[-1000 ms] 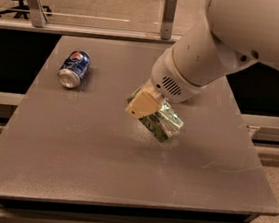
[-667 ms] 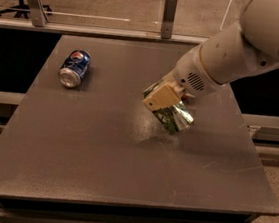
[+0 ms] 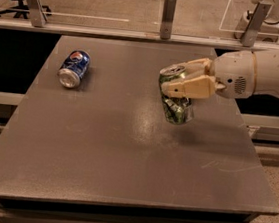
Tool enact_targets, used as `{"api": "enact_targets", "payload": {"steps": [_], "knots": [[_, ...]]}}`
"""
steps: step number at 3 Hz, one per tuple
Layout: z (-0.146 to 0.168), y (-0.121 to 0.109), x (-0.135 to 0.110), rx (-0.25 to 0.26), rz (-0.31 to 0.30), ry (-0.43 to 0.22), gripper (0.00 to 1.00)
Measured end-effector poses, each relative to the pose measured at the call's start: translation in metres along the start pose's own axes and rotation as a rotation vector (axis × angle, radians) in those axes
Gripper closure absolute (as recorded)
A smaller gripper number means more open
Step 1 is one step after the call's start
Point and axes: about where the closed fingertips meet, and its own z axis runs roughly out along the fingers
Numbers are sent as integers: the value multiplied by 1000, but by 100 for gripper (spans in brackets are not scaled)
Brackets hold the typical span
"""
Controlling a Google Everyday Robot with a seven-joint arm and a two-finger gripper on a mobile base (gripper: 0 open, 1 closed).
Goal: Place green can upright
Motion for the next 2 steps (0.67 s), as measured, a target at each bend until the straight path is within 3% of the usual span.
{"api": "enact_targets", "payload": {"steps": [1, 2], "knots": [[-16, 19, 4, -207, -92, -271, 100], [-38, 35, 41, -222, -200, -371, 100]]}}
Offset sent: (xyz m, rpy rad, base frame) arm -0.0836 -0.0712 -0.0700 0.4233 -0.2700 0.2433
